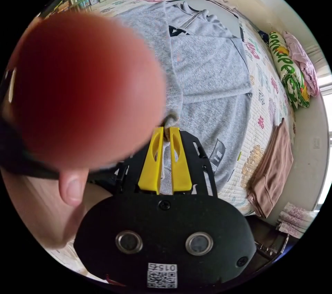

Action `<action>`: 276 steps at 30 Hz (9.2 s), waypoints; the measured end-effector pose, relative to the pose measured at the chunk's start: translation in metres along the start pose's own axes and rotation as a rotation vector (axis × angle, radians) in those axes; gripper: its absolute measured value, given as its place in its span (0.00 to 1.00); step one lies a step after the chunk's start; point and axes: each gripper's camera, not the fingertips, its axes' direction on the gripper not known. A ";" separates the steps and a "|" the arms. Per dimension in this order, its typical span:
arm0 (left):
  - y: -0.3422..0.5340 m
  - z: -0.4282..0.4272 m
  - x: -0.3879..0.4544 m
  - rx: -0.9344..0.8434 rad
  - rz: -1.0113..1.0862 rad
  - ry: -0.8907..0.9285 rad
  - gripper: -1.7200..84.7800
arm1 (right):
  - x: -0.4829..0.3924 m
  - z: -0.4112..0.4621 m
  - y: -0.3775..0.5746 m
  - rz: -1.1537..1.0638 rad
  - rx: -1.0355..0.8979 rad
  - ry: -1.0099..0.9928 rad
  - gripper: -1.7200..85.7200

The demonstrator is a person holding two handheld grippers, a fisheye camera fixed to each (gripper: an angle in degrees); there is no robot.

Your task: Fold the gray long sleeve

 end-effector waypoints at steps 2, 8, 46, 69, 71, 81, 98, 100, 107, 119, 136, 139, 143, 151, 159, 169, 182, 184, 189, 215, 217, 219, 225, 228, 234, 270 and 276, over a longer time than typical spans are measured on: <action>-0.003 0.001 0.003 -0.009 0.014 0.031 0.01 | -0.009 -0.021 0.000 0.017 -0.003 -0.035 0.06; -0.013 -0.006 0.011 -0.012 0.046 0.070 0.01 | -0.044 -0.097 0.000 0.054 -0.009 -0.112 0.06; -0.129 0.053 0.026 -0.188 0.091 0.105 0.01 | 0.173 -0.832 0.150 0.536 -0.019 -0.953 0.07; -0.159 0.086 -0.056 -0.371 0.017 0.347 0.01 | 0.401 -1.188 0.346 0.966 0.609 -1.968 0.01; -0.168 0.077 -0.058 -0.360 0.064 0.347 0.01 | 0.402 -1.218 0.353 0.967 0.608 -1.970 0.01; -0.169 0.049 -0.077 -0.407 0.153 0.367 0.01 | 0.383 -1.356 0.387 0.974 0.600 -1.982 0.01; -0.142 0.080 -0.054 -0.536 0.267 0.430 0.01 | 0.301 -1.499 0.423 0.982 0.595 -1.990 0.01; -0.133 0.082 -0.051 -0.549 0.273 0.420 0.01 | 0.288 -1.513 0.427 0.980 0.598 -1.988 0.01; -0.112 0.094 -0.038 -0.564 0.308 0.392 0.01 | 0.250 -1.542 0.435 0.980 0.597 -1.993 0.01; -0.065 0.124 -0.017 -0.581 0.471 0.305 0.01 | 0.189 -1.572 0.443 0.979 0.599 -1.995 0.01; -0.007 0.178 -0.038 -0.511 0.442 0.231 0.02 | 0.139 -1.584 0.447 0.979 0.598 -2.001 0.01; 0.000 0.183 -0.040 -0.519 0.451 0.233 0.02 | 0.136 -1.585 0.447 0.982 0.594 -2.003 0.01; 0.007 0.181 -0.045 -0.511 0.464 0.253 0.01 | 0.135 -1.585 0.448 0.978 0.597 -2.002 0.01; 0.004 0.179 -0.071 -0.502 0.421 0.323 0.01 | 0.142 -1.583 0.449 0.962 0.600 -2.003 0.01; -0.005 0.163 -0.091 -0.490 0.387 0.336 0.01 | 0.161 -1.579 0.450 0.961 0.600 -1.999 0.01; -0.017 0.150 -0.087 -0.494 0.419 0.322 0.01 | 0.202 -1.568 0.450 0.961 0.599 -1.998 0.01; -0.034 0.134 -0.075 -0.511 0.403 0.329 0.01 | 0.267 -1.540 0.451 0.957 0.600 -1.991 0.01; -0.037 0.129 -0.071 -0.510 0.394 0.334 0.01 | 0.280 -1.532 0.450 0.957 0.600 -1.990 0.01; -0.044 0.118 -0.060 -0.514 0.386 0.351 0.01 | 0.306 -1.513 0.449 0.956 0.600 -1.988 0.01; -0.123 -0.024 -0.077 -0.380 0.183 0.240 0.05 | 0.388 -1.304 0.428 0.950 0.601 -1.972 0.01; -0.120 -0.023 -0.071 -0.413 0.150 0.254 0.06 | 0.385 -1.273 0.423 0.956 0.596 -1.971 0.01; -0.121 -0.026 -0.063 -0.416 0.145 0.263 0.06 | 0.382 -1.249 0.419 0.955 0.597 -1.970 0.01; -0.119 -0.044 -0.025 -0.430 0.207 0.269 0.04 | 0.360 -1.158 0.404 1.006 0.551 -1.951 0.01; -0.114 -0.051 0.000 -0.460 0.254 0.271 0.02 | 0.342 -1.109 0.398 0.968 0.594 -1.962 0.01; -0.106 -0.067 0.046 -0.478 0.246 0.286 0.02 | 0.292 -0.998 0.371 0.955 0.198 -2.080 0.01; -0.298 0.065 0.250 -0.642 0.454 -0.194 0.11 | -0.232 -0.572 0.134 -0.048 0.228 -0.414 0.13; -0.332 0.190 0.265 -0.722 0.343 -0.242 0.11 | -0.225 -0.474 0.110 -0.046 0.149 -0.512 0.13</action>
